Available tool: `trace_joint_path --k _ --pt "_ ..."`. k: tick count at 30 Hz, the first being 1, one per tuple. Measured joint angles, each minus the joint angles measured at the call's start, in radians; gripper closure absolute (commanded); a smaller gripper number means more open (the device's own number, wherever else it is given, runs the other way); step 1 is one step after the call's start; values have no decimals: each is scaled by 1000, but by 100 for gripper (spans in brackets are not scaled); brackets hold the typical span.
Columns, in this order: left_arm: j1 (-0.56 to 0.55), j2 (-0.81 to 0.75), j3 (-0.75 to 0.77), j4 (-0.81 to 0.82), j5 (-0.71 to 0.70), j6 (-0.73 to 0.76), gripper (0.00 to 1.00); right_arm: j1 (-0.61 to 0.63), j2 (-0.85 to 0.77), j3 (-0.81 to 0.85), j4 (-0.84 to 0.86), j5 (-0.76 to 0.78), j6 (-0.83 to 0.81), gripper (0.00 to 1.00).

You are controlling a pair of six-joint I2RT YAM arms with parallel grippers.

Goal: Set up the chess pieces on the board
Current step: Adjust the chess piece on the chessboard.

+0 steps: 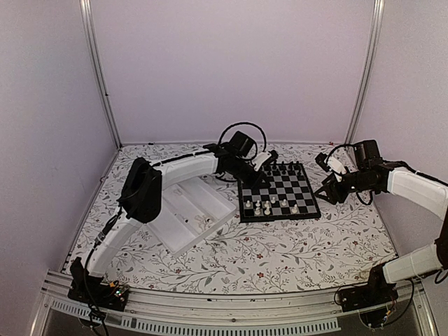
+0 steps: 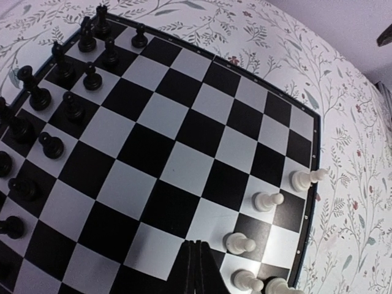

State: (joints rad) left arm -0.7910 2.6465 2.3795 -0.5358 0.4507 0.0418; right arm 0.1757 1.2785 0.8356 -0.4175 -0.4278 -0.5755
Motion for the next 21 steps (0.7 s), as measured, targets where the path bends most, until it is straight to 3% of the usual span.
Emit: trace_joint_path --k 21 --pt "-35 31 0 19 37 -8 100 0 6 0 0 0 0 40"
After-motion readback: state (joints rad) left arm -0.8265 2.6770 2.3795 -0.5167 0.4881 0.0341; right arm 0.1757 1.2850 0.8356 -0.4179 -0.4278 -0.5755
